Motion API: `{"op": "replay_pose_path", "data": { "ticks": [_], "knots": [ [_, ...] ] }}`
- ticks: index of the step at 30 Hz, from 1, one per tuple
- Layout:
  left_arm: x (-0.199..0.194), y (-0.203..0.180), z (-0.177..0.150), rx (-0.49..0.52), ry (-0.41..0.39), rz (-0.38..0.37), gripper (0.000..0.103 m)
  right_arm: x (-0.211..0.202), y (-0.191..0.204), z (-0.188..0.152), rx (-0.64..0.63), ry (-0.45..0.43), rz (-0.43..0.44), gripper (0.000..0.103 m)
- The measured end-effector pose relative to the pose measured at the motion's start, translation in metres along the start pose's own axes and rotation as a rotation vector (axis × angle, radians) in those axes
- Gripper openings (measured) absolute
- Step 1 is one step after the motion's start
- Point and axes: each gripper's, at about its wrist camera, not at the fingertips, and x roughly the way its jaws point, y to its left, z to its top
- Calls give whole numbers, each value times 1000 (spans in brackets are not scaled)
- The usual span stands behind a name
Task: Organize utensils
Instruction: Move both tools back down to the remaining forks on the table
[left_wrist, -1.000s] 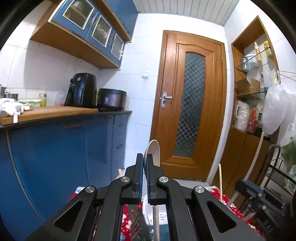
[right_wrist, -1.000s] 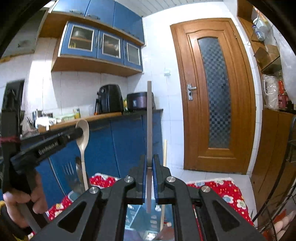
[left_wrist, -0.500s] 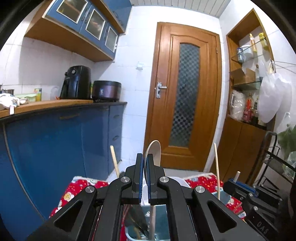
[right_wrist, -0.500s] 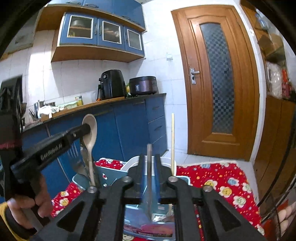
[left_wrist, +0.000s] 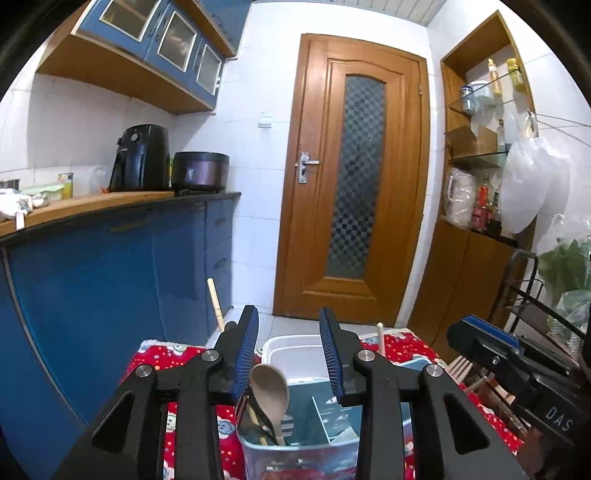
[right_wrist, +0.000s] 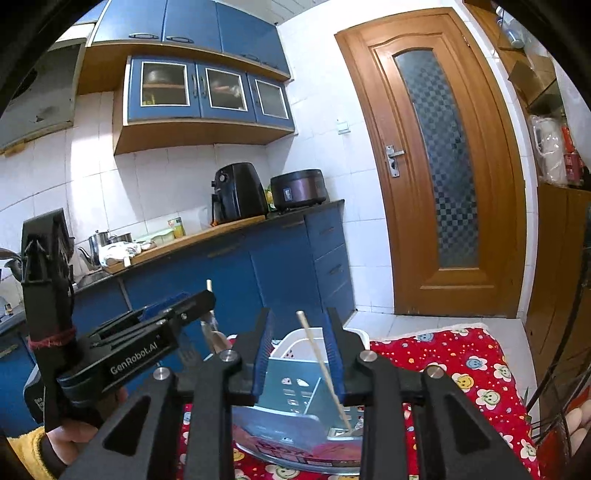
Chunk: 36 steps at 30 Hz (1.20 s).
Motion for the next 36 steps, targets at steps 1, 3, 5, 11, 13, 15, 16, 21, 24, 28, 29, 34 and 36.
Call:
{"op": "replay_pose_path", "data": {
  "ticks": [1, 3, 5, 11, 13, 15, 16, 21, 24, 28, 29, 34, 36],
  "knots": [
    [-4, -1, 0, 2, 3, 3, 35, -3, 1, 0, 2, -2, 3, 30],
    [-11, 0, 0, -3, 7, 1, 36, -10, 3, 2, 5, -3, 7, 30],
    [-18, 1, 0, -13, 12, -2, 36, -17, 5, 2, 9, -2, 5, 30],
    [-41, 8, -2, -49, 28, -17, 36, -36, 9, 0, 36, 10, 15, 30],
    [-47, 9, -3, -54, 39, -21, 36, -43, 11, -2, 43, 18, 16, 30],
    [-52, 10, -5, -59, 50, -23, 36, -48, 12, -5, 46, 25, 13, 30],
    [-55, 10, -6, -60, 54, -25, 36, -52, 12, -7, 46, 28, 11, 30],
    [-72, 11, -17, -50, 68, -20, 36, -67, 14, -19, 45, 49, -14, 30],
    [-78, 10, -27, -62, 96, -23, 36, -74, 13, -26, 55, 63, -20, 30],
    [-83, 10, -42, -84, 141, -31, 36, -79, 9, -38, 80, 90, -28, 30],
    [-83, 10, -45, -88, 153, -31, 36, -80, 9, -40, 85, 96, -29, 30],
    [-84, 7, -63, -97, 205, -34, 36, -87, 3, -55, 113, 122, -38, 30],
    [-82, 7, -71, -110, 232, -40, 36, -89, 0, -61, 125, 132, -42, 30]
  ]
}}
